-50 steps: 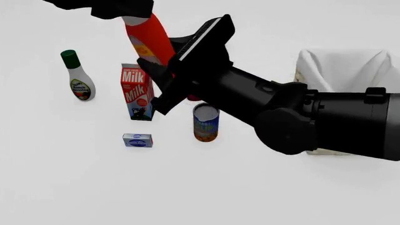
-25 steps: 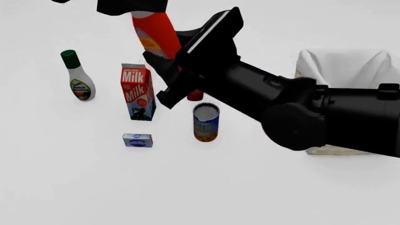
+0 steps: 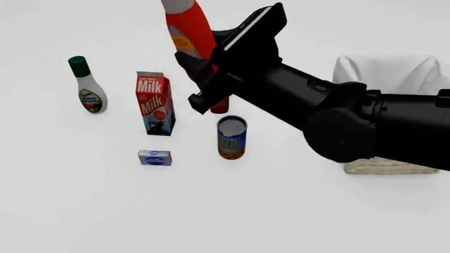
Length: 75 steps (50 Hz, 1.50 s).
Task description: Pick the ketchup and place it in the basket.
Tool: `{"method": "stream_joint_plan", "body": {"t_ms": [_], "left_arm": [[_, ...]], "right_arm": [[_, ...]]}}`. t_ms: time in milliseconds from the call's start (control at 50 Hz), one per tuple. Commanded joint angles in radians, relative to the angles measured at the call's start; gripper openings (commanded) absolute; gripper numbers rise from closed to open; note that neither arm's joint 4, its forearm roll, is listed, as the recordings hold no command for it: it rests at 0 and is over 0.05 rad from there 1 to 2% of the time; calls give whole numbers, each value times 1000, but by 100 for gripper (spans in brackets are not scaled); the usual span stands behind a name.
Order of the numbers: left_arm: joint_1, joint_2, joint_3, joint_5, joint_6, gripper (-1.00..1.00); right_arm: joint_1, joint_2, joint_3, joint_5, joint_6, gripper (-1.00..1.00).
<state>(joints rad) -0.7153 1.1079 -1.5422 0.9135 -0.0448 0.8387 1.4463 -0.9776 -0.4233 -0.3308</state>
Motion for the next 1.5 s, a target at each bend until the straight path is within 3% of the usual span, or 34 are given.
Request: {"method": "stream_joint_plan", "body": {"t_ms": [20,320,500,720,820,840,860,880,900,940,960,1040,1100,1160,1180,1200,1240,1280,1400,1440,1480,1500], "left_arm": [[28,-40,18,-9,4,100],[82,-130,86,-79,5,100],[144,-250,210,-205,-46,100],[283,-406,404,-413,-97,100],[348,-497,502,-518,-21,100],[350,-523,540,-545,-43,100],[378,-533,575,-568,-6,100],[397,-555,617,-603,-23,100],[402,-566,647,-629,-112,100],[437,-583,689,-670,-126,100],[462,-591,704,-686,-99,100],[531,-640,817,-780,-137,100],[594,-659,887,-842,-78,100],[622,-678,930,-879,-83,100],[641,-703,974,-911,-40,100],[641,-703,975,-911,-40,100],[689,-758,1031,-960,-21,100],[718,-900,1099,-995,-9,100],[726,-898,1226,-1060,-49,100],[701,-904,1263,-1080,40,100],[687,-890,1316,-1122,35,100],[675,-875,1353,-1155,79,100]], "right_arm": [[-31,-20,-9,15,22,-100],[-101,-49,-2,27,40,-100],[-153,-67,4,35,44,-100],[-218,-100,31,40,59,-100],[-254,-116,47,41,68,-100],[-264,-123,50,42,69,-100],[-275,-126,50,44,72,-100],[-287,-129,48,49,81,-100],[-293,-133,48,50,82,-100],[-306,-141,48,54,86,-100],[-313,-145,47,58,92,-100],[-344,-163,69,55,100,-100],[-363,-183,83,59,101,-100],[-374,-193,89,61,107,-100],[-391,-202,92,63,113,-100],[-391,-202,92,63,113,-100],[-402,-209,98,61,106,-100],[-415,-211,91,71,116,-100],[-474,-203,54,87,124,-100],[-493,-200,48,86,129,-100],[-516,-199,46,85,125,-100],[-529,-200,45,87,139,-100]]}}
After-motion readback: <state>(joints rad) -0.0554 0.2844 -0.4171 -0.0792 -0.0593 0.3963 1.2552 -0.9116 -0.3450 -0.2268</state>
